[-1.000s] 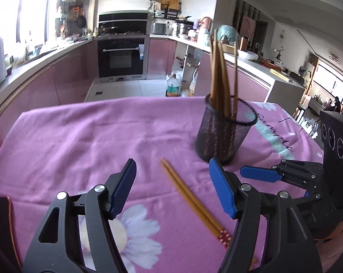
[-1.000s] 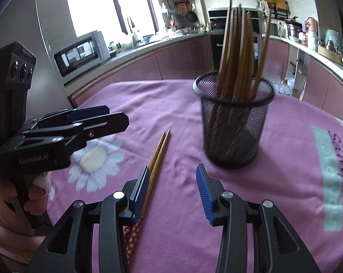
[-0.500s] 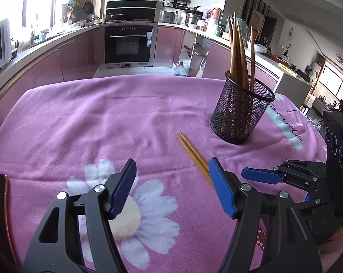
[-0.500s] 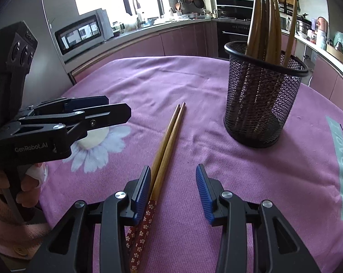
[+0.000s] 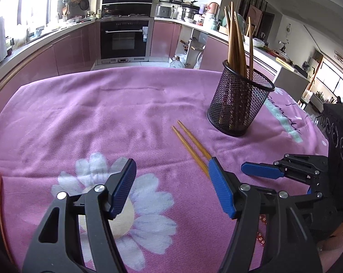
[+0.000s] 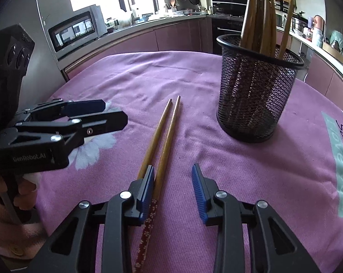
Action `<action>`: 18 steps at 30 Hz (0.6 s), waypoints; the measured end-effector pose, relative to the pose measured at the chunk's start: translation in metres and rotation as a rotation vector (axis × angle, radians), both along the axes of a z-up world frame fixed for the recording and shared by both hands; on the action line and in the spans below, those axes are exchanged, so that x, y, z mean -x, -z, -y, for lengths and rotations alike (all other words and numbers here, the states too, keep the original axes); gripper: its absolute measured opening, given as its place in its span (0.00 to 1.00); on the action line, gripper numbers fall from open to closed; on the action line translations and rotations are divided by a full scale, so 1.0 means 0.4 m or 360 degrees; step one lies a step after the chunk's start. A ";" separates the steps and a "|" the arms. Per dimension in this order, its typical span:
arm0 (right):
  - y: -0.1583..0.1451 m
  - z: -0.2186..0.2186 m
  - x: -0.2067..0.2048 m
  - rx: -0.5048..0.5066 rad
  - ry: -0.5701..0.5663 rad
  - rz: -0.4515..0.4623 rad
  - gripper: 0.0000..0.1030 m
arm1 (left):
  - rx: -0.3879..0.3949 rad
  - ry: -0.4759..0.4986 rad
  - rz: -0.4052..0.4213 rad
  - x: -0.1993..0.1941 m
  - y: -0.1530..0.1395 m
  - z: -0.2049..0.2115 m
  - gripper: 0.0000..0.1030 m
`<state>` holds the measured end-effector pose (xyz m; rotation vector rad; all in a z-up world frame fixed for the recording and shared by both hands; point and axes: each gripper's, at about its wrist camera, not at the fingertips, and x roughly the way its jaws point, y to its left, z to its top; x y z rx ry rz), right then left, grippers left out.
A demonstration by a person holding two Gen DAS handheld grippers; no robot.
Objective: Organize utensils
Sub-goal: 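Move the left tool back to the two chopsticks on the cloth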
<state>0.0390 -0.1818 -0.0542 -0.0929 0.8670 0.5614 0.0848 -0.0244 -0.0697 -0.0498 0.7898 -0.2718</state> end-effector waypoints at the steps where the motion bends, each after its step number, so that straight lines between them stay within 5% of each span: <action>1: 0.000 0.005 -0.001 -0.0011 0.0006 -0.0006 0.29 | -0.0003 0.0005 -0.0003 0.000 0.002 0.003 0.63; 18: 0.002 0.059 -0.011 -0.0104 0.0055 -0.0059 0.25 | -0.0115 0.0113 -0.0074 -0.025 0.043 0.078 0.57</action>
